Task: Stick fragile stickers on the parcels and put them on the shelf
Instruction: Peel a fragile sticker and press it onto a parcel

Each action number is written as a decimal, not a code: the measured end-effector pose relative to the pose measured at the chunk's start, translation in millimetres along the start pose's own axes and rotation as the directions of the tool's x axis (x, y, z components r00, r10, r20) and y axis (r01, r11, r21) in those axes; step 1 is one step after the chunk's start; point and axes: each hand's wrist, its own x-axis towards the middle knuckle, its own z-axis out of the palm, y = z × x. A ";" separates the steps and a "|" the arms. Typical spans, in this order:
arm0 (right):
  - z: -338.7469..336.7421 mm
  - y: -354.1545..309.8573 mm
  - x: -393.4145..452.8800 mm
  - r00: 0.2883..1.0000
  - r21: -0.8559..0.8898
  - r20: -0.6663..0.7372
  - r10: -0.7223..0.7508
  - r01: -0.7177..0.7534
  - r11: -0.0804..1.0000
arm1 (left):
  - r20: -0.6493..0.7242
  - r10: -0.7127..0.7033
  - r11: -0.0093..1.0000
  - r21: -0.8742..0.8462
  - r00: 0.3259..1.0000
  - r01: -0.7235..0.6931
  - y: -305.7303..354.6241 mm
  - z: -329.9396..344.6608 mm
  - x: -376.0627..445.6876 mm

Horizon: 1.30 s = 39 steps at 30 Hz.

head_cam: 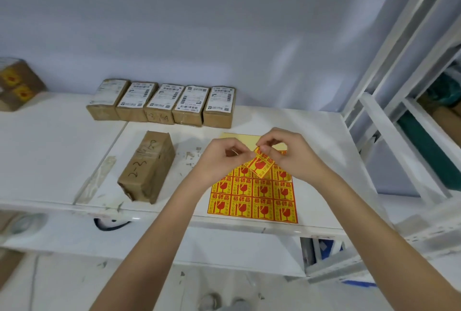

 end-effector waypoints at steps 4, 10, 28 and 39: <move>10.5 -11.2 3.9 1.000 0.071 0.003 -0.003 0.003 0.997 | -0.105 -0.012 1.000 0.003 0.994 0.013 -3.6 -7.8 -10.5; 33.5 -26.3 2.6 0.967 0.258 -0.134 0.217 -0.178 0.950 | -0.335 -0.009 1.000 0.012 0.942 0.014 -4.6 -23.0 -29.5; 115.1 -96.5 34.3 0.884 0.527 -0.057 0.464 -0.368 0.766 | -0.475 -0.095 0.989 -0.143 0.875 0.030 -25.2 -108.0 -57.9; 180.3 -149.1 79.4 0.795 0.513 -0.219 0.566 -0.399 0.759 | -0.329 -0.079 0.992 -0.120 0.941 0.042 -39.1 -199.9 -45.8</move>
